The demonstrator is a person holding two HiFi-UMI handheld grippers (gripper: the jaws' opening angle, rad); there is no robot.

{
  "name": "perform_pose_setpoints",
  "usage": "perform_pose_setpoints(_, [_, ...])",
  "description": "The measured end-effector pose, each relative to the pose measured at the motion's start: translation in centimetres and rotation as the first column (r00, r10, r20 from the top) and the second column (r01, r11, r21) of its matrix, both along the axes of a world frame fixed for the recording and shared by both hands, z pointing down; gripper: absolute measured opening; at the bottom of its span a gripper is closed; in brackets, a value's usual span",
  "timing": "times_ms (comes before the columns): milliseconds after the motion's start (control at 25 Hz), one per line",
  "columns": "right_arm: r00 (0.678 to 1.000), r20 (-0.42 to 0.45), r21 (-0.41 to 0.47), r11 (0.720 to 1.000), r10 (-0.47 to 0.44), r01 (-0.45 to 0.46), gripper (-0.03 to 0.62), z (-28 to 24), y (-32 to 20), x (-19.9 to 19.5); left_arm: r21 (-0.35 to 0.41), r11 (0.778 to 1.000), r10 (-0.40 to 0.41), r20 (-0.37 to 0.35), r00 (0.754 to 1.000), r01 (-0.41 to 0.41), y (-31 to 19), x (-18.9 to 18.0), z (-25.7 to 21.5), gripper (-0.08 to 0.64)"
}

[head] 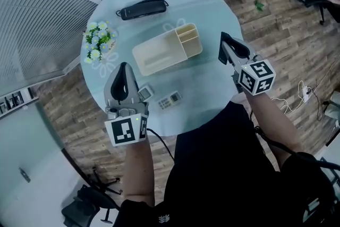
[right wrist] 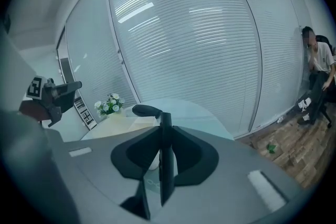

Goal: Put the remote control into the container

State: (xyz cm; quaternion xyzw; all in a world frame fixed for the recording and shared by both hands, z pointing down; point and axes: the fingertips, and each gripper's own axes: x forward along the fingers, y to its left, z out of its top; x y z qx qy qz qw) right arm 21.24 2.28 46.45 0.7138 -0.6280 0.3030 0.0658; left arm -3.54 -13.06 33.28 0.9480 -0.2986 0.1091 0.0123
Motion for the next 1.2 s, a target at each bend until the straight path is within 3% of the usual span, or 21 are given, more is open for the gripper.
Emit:
perform_pose_setpoints(680, [0.997, -0.036, 0.145, 0.986, -0.075, 0.08, 0.075, -7.2, -2.2, -0.6, 0.065, 0.997, -0.047, -0.05, 0.998, 0.05, 1.5, -0.9, -5.2, 0.002])
perform_pose_setpoints(1200, [0.985, 0.031, 0.241, 0.957, -0.171, 0.158, 0.075, -10.3, -6.3, -1.6, 0.092, 0.99, -0.097, -0.063, 0.993, 0.103, 1.3, -1.0, -7.9, 0.002])
